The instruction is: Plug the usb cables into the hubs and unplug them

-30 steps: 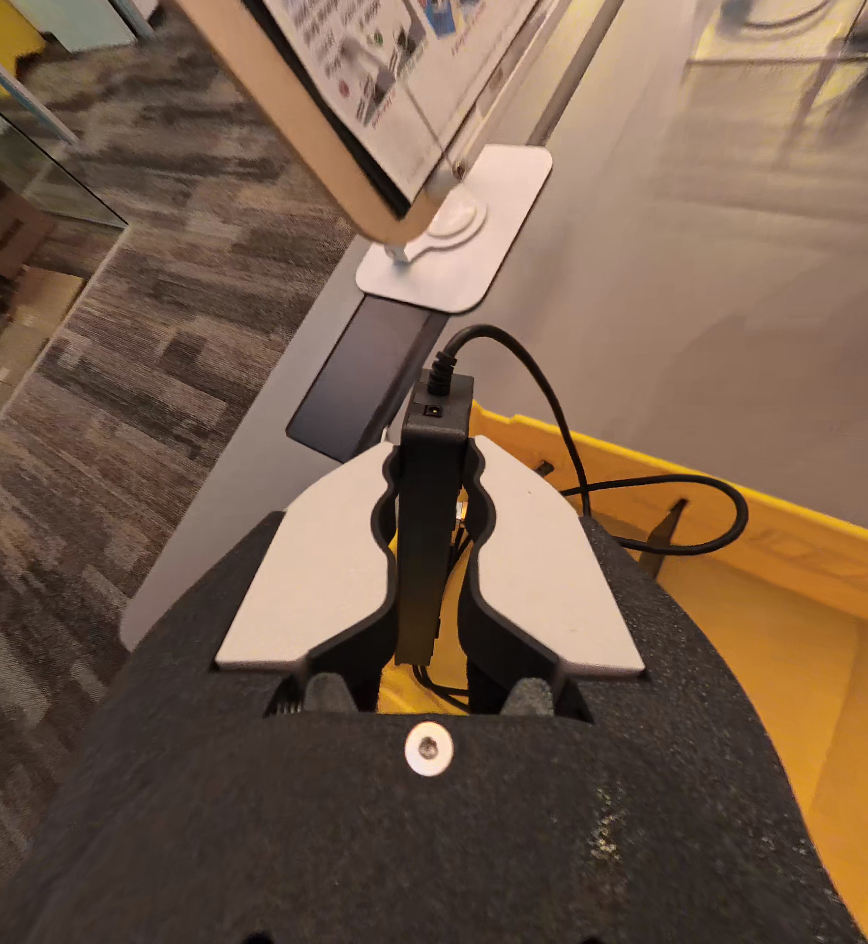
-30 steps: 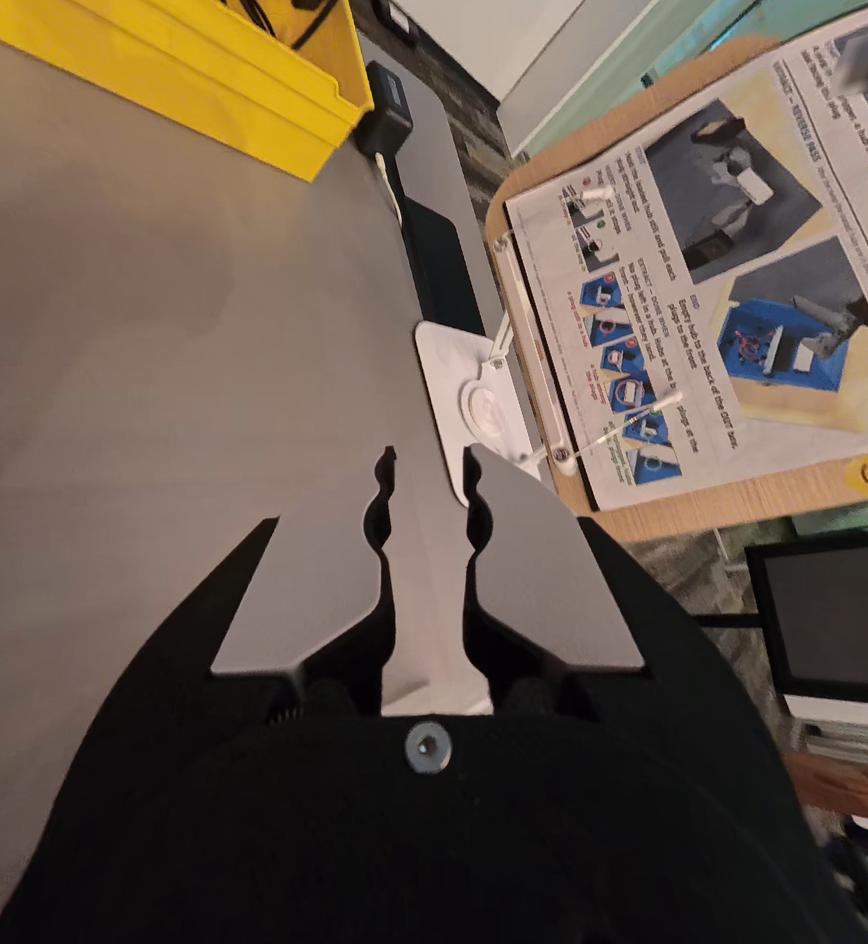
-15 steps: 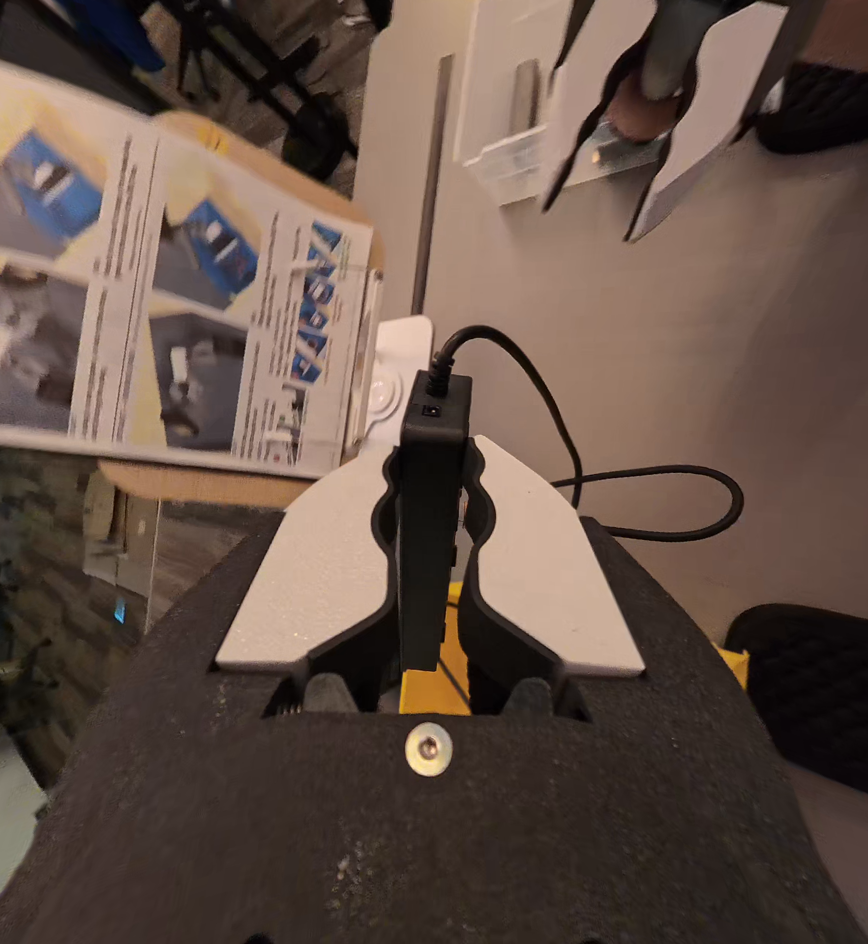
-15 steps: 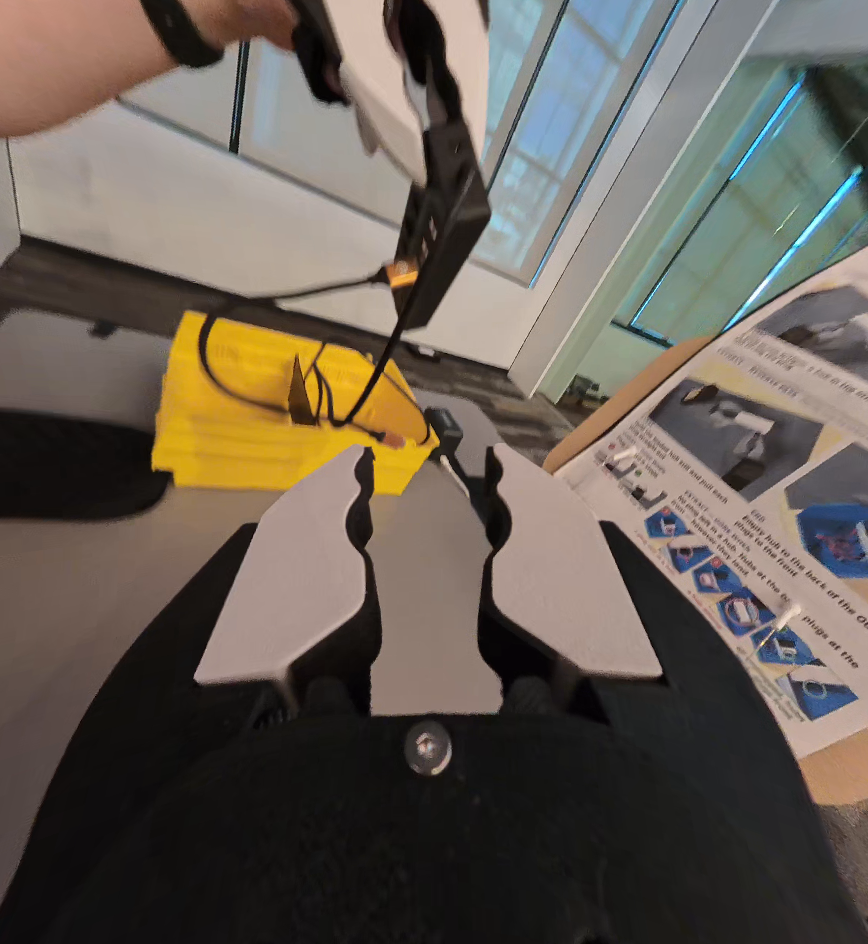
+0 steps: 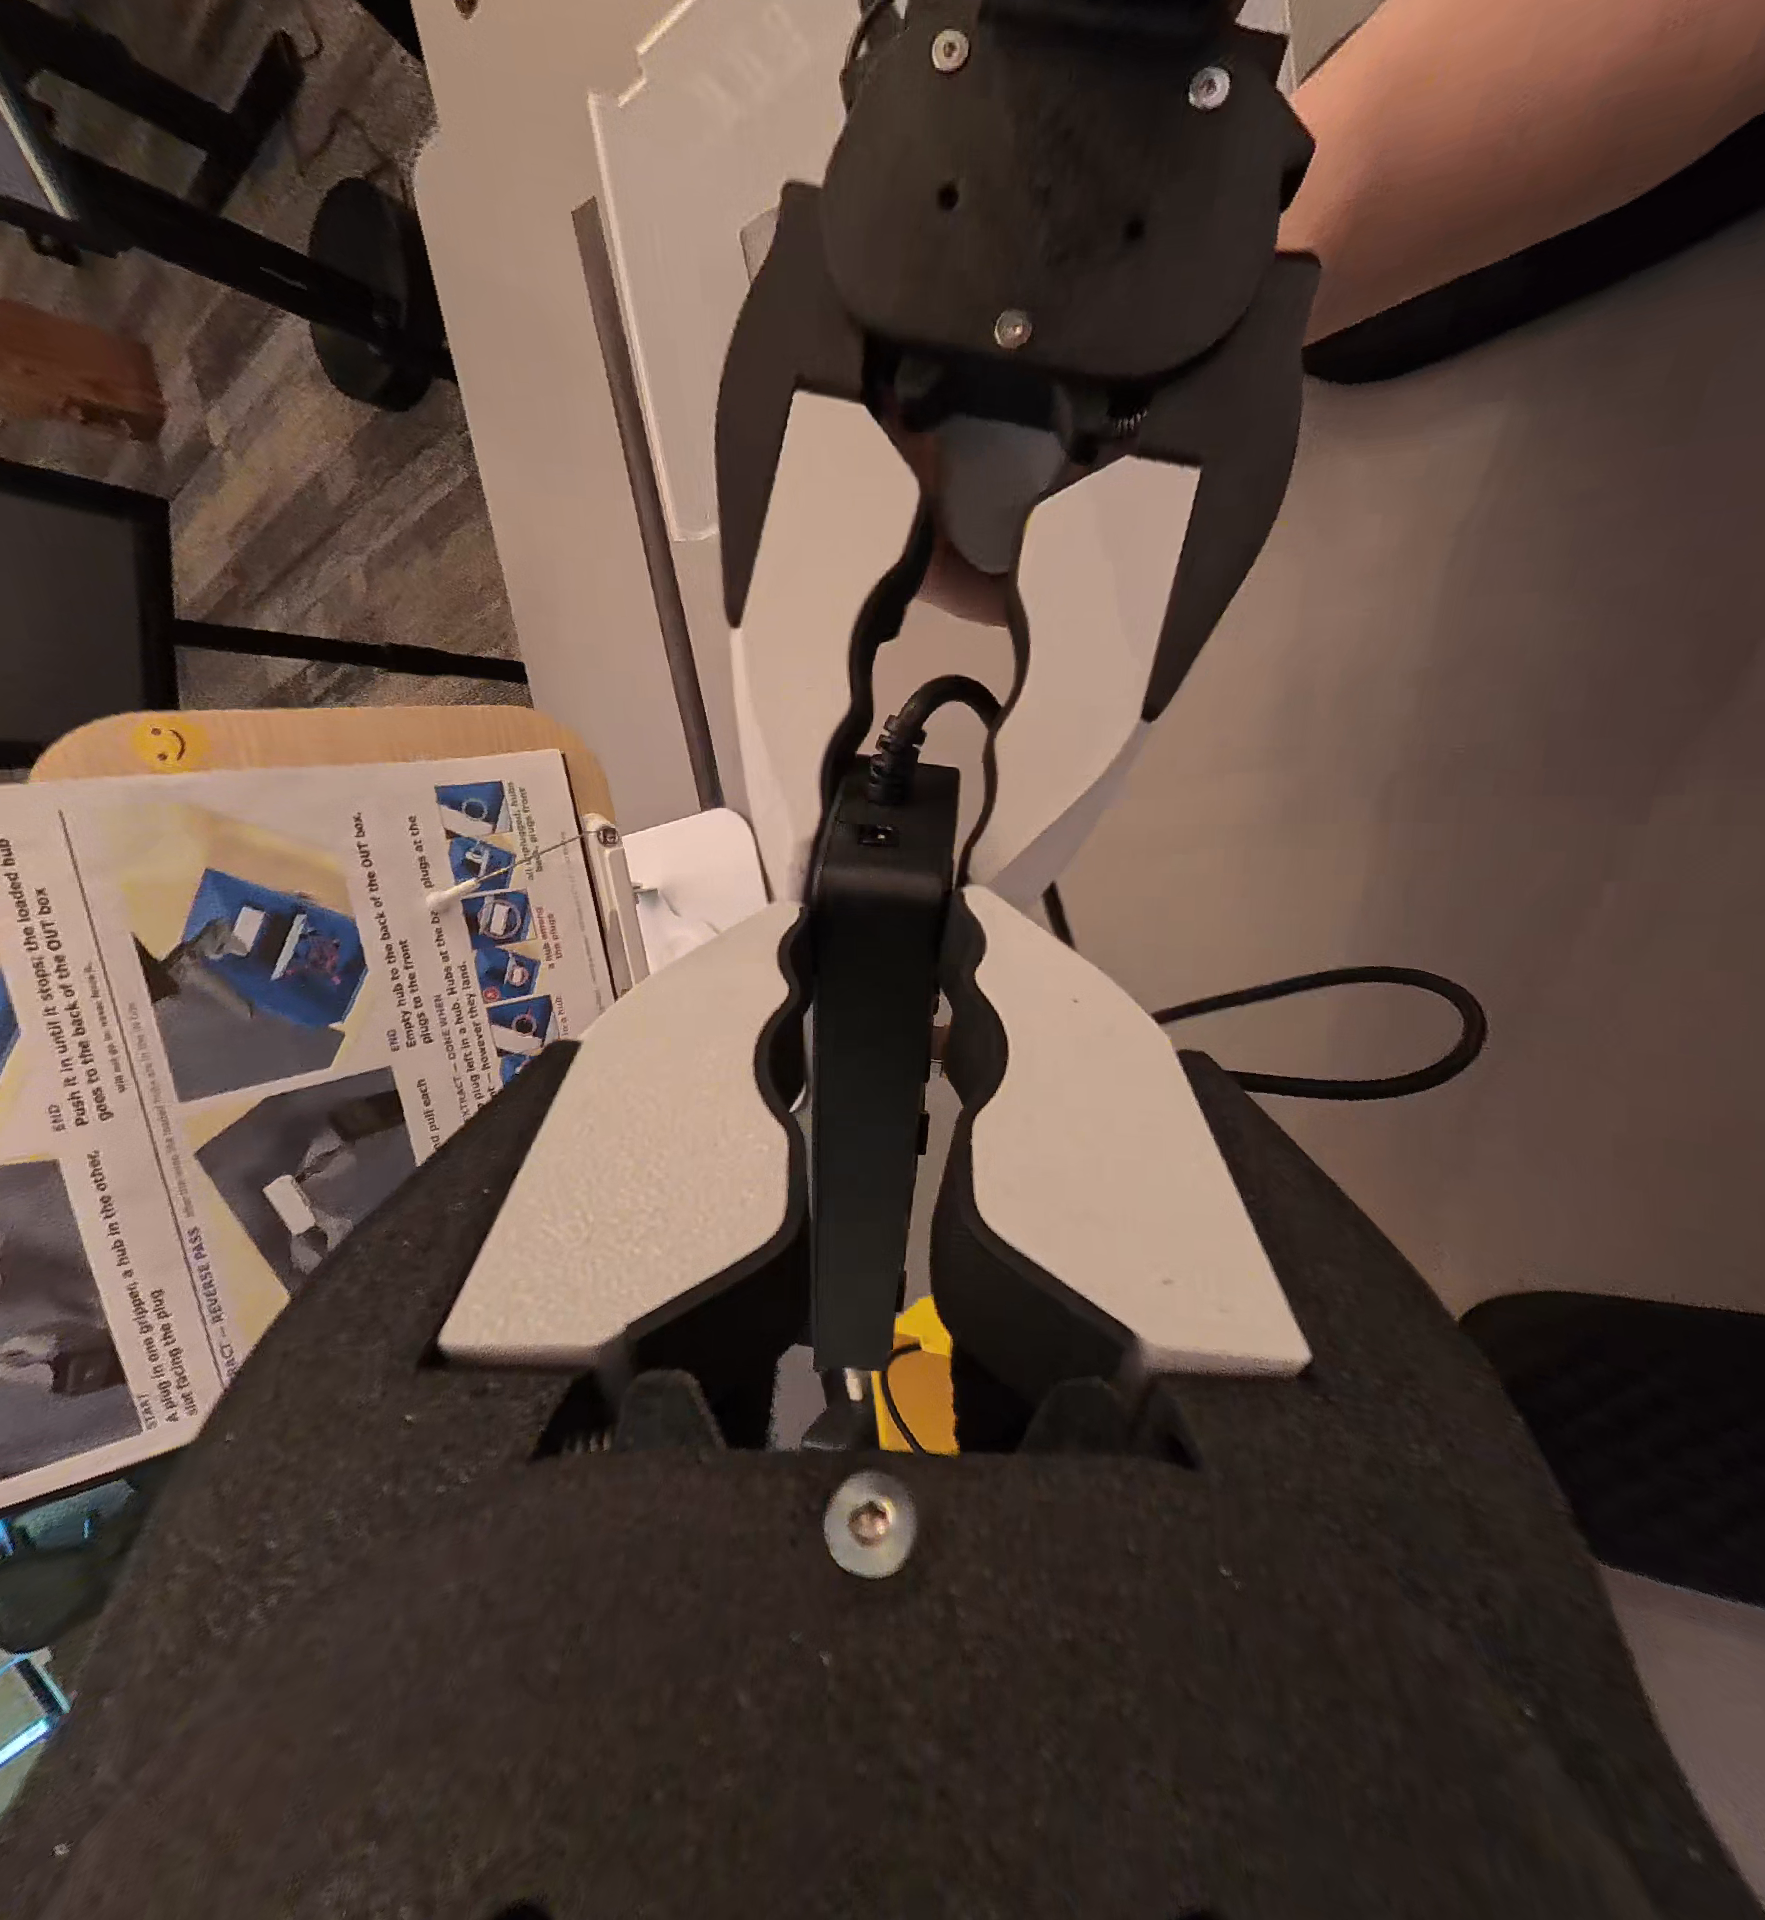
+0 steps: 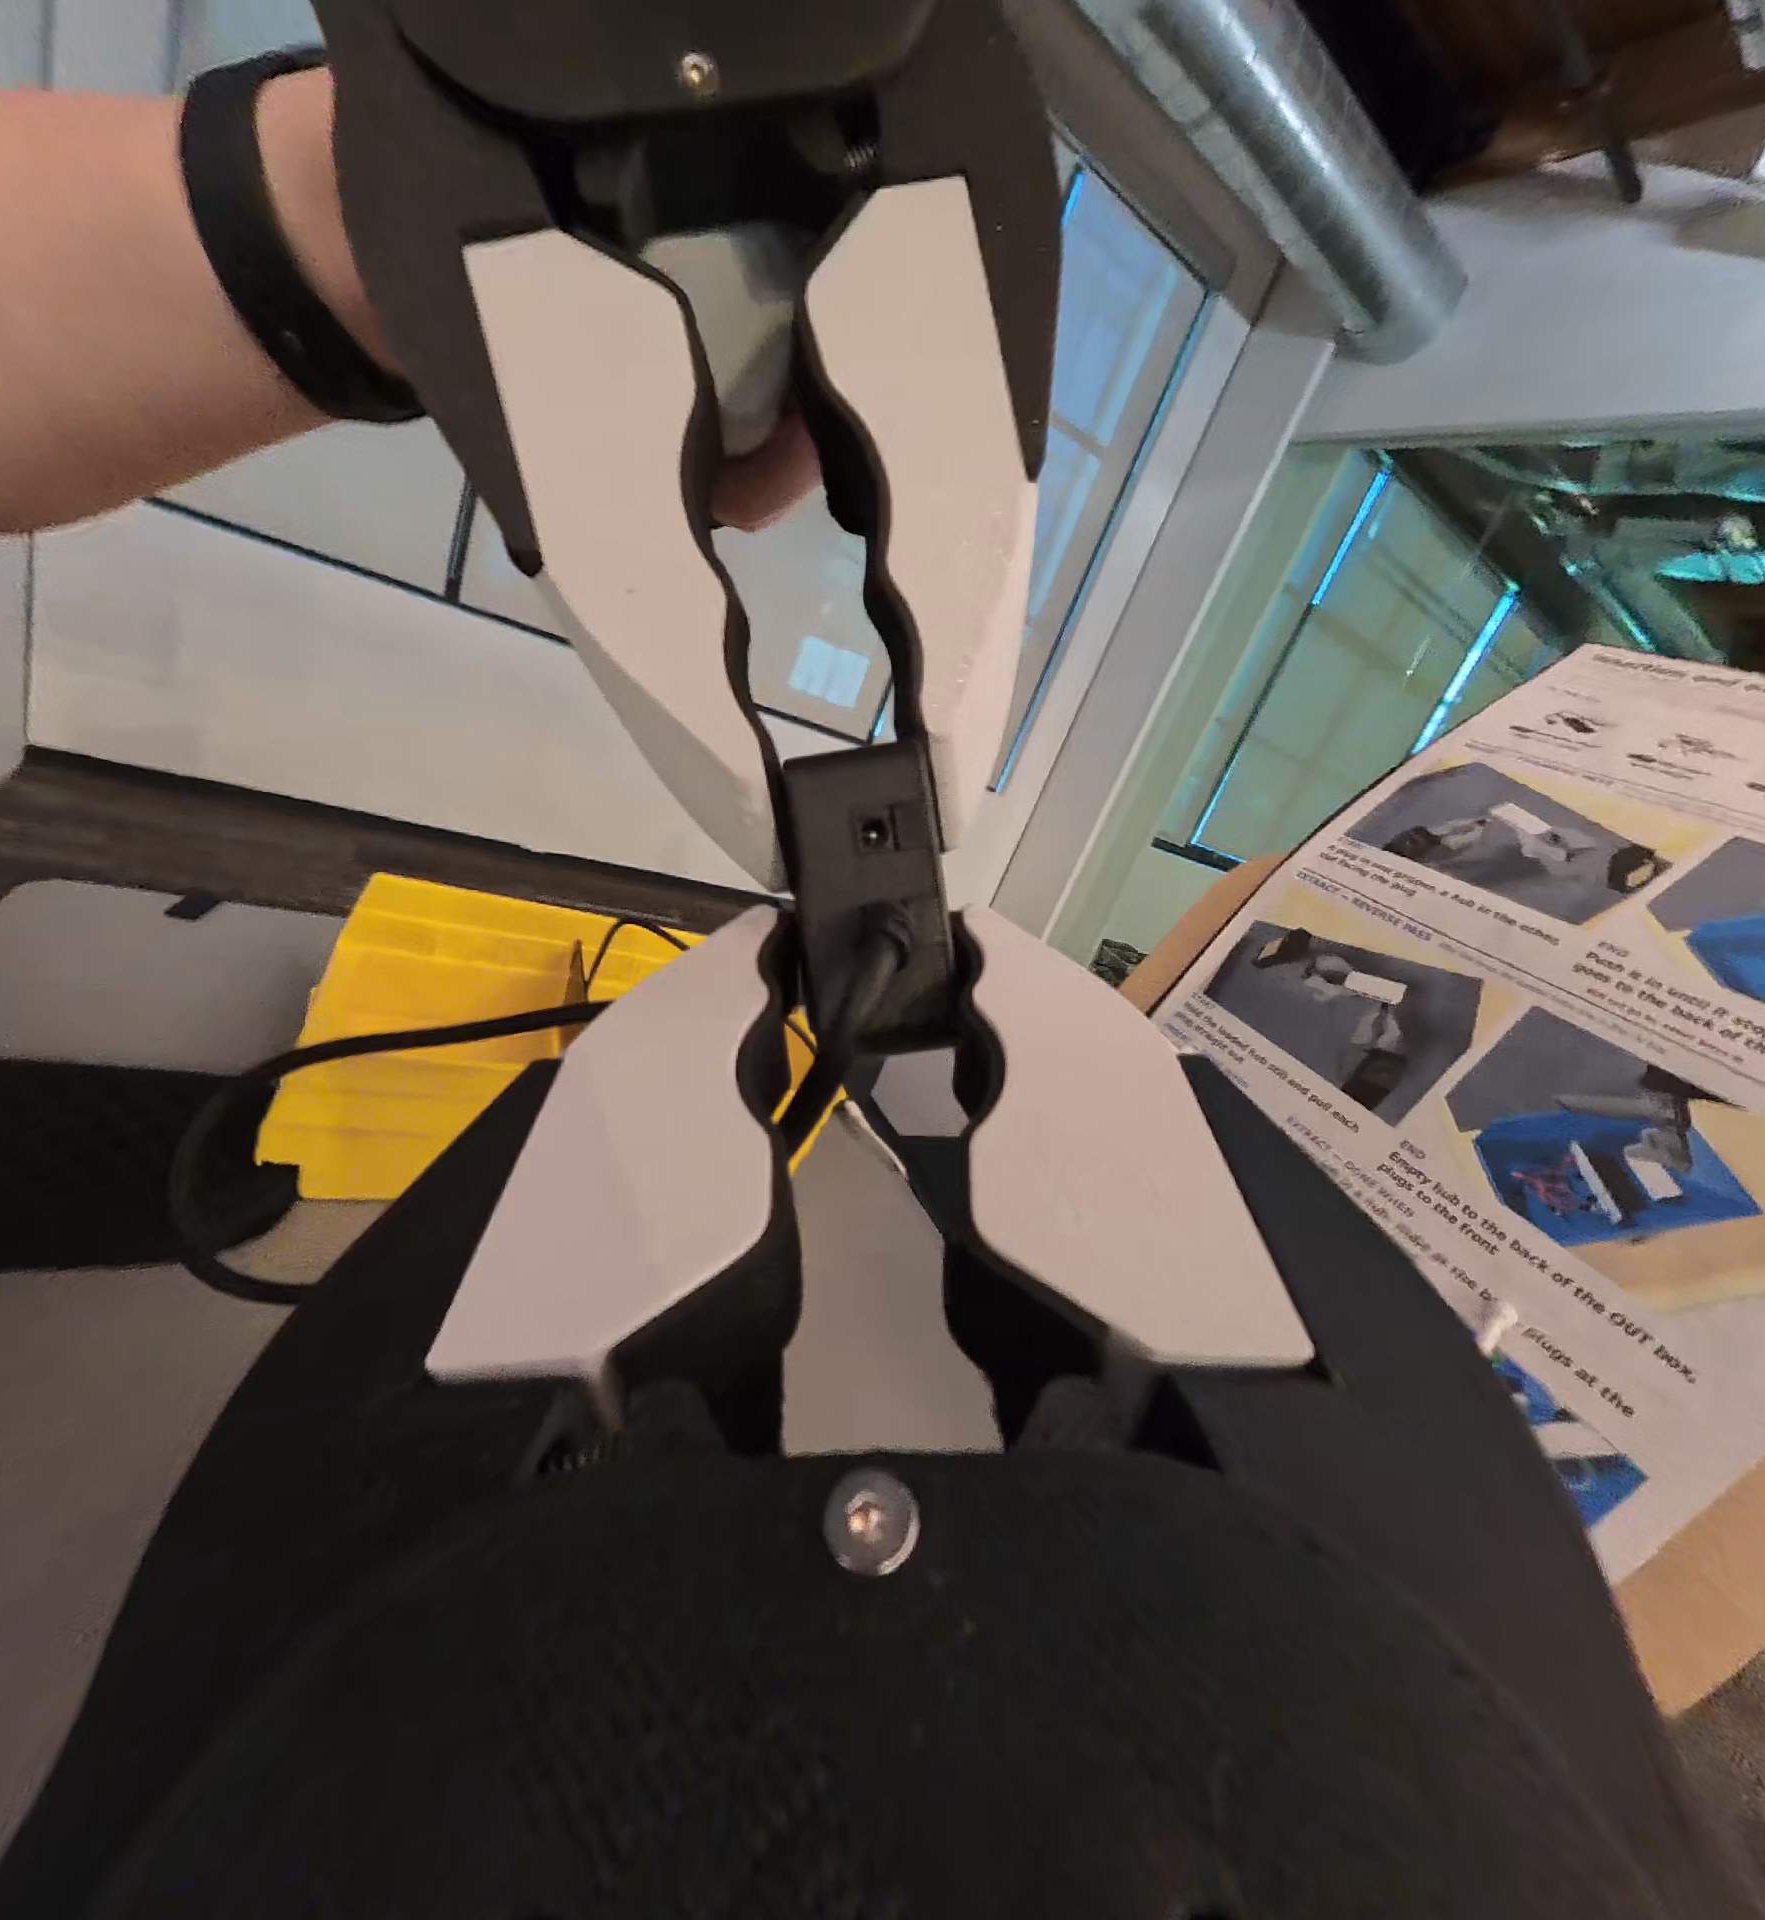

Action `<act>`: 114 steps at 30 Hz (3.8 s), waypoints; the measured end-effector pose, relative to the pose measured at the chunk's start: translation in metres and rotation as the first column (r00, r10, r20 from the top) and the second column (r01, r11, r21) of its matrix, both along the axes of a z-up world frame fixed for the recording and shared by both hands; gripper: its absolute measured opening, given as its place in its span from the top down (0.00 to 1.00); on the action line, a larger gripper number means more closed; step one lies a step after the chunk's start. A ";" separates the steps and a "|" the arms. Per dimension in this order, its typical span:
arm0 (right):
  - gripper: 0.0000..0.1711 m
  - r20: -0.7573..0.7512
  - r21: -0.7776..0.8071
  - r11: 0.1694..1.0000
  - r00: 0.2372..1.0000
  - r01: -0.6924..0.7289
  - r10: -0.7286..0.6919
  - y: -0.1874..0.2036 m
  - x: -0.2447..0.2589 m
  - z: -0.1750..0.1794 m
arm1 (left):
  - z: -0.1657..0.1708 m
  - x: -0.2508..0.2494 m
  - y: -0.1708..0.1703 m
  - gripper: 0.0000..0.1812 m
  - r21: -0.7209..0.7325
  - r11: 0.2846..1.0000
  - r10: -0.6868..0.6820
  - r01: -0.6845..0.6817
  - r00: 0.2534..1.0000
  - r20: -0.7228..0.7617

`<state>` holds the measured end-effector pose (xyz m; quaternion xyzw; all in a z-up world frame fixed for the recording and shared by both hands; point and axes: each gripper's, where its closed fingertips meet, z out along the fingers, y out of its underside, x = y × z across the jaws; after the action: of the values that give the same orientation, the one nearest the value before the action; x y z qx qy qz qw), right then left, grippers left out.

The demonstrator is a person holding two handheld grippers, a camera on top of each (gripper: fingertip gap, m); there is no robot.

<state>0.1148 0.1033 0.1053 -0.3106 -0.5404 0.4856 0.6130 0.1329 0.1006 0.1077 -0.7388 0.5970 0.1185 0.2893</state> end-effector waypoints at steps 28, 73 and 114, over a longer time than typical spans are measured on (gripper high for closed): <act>0.75 -0.172 -0.183 0.973 0.979 -0.144 0.112 0.020 0.006 0.004 | -0.059 -0.102 -0.004 0.86 0.108 0.950 0.237 -0.294 0.900 0.367; 0.68 0.508 0.104 0.948 0.835 -0.301 0.209 -0.061 -0.326 -0.167 | 0.054 -0.316 -0.146 0.87 0.262 0.745 0.271 -0.613 0.637 0.721; 0.78 0.719 -0.377 0.819 0.694 0.433 -0.036 0.098 -0.021 -0.191 | -0.051 -0.095 0.028 0.87 -0.067 0.905 0.147 -0.421 0.160 0.976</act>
<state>0.0940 0.2010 -0.0860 -0.6892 -0.5288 0.3771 0.3212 0.0376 0.1285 0.0564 -0.7106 0.1181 -0.2486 0.6475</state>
